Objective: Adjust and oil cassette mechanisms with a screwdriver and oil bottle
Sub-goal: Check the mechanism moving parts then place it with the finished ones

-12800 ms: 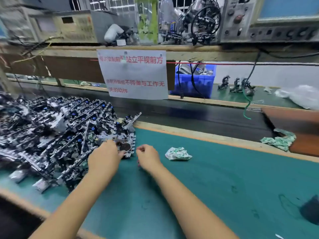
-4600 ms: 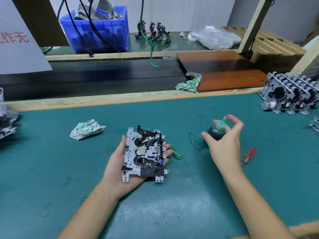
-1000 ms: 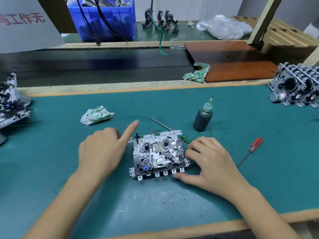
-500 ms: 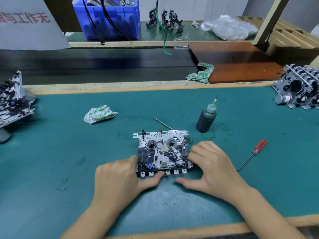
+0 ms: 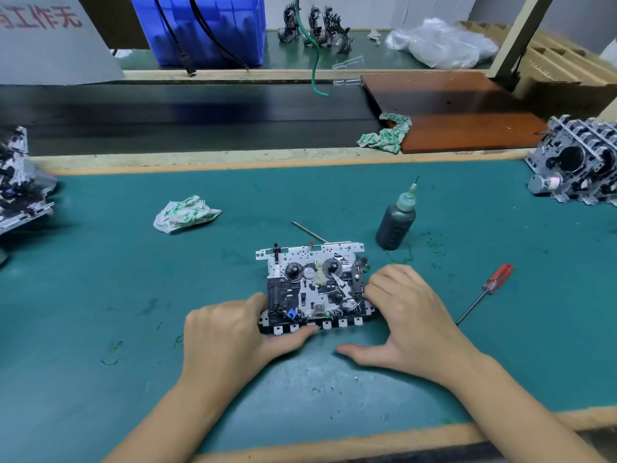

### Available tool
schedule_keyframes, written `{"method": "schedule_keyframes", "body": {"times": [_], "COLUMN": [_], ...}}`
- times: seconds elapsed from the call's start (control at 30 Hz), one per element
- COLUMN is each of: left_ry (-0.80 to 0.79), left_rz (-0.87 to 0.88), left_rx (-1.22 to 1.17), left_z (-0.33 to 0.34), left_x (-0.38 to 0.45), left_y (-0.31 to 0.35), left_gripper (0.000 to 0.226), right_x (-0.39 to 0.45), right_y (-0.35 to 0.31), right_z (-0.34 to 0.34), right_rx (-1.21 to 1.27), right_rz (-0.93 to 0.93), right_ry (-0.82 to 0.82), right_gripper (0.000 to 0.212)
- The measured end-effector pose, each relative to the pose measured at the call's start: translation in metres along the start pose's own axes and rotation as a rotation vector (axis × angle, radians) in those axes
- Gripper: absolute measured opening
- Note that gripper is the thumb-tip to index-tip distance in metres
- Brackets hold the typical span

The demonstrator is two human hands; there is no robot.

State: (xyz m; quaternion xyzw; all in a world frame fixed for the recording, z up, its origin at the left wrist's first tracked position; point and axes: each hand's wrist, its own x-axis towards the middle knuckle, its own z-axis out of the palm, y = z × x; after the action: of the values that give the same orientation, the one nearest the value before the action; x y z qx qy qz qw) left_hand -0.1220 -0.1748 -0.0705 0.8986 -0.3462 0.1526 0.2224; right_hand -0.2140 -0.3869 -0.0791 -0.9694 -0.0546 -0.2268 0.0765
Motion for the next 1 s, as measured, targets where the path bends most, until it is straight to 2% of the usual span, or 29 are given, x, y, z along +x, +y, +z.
{"method": "schedule_keyframes", "body": {"times": [0.17,0.33,0.4,0.5,0.57,0.67,0.83,1.0], "left_ry": [-0.091,-0.095,-0.087,-0.078,-0.077,-0.052,-0.001,-0.094], "left_rz": [0.119,0.247,0.234,0.222,0.235,0.216,0.136,0.155], "left_rx": [-0.089,-0.106,-0.111,-0.101,-0.096,-0.061,-0.066,-0.130], "left_z": [-0.003,-0.003,-0.005,-0.005,-0.003,-0.002,0.003,-0.001], "left_x": [0.001,-0.003,-0.002,-0.003,-0.004,-0.004,-0.006,-0.002], "left_y": [-0.009,-0.009,-0.009,-0.009,-0.010,-0.011,-0.009,-0.011], "left_gripper": [0.070,0.065,0.058,0.050,0.049,0.054,0.055,0.068], "right_x": [-0.002,0.002,0.002,0.000,-0.001,-0.001,0.000,-0.001], "right_y": [-0.003,-0.005,-0.005,0.003,0.007,0.006,0.006,0.004], "right_z": [0.002,0.002,0.002,-0.002,-0.004,-0.004,-0.009,-0.006], "right_rx": [-0.120,-0.144,-0.154,-0.142,-0.188,-0.195,-0.049,-0.052], "right_rz": [0.020,0.047,0.053,-0.037,-0.076,-0.069,-0.071,-0.036], "right_ry": [0.052,0.125,0.131,0.016,-0.004,0.007,-0.022,-0.027], "right_gripper": [0.052,0.058,0.059,0.053,0.049,0.050,0.051,0.049]}}
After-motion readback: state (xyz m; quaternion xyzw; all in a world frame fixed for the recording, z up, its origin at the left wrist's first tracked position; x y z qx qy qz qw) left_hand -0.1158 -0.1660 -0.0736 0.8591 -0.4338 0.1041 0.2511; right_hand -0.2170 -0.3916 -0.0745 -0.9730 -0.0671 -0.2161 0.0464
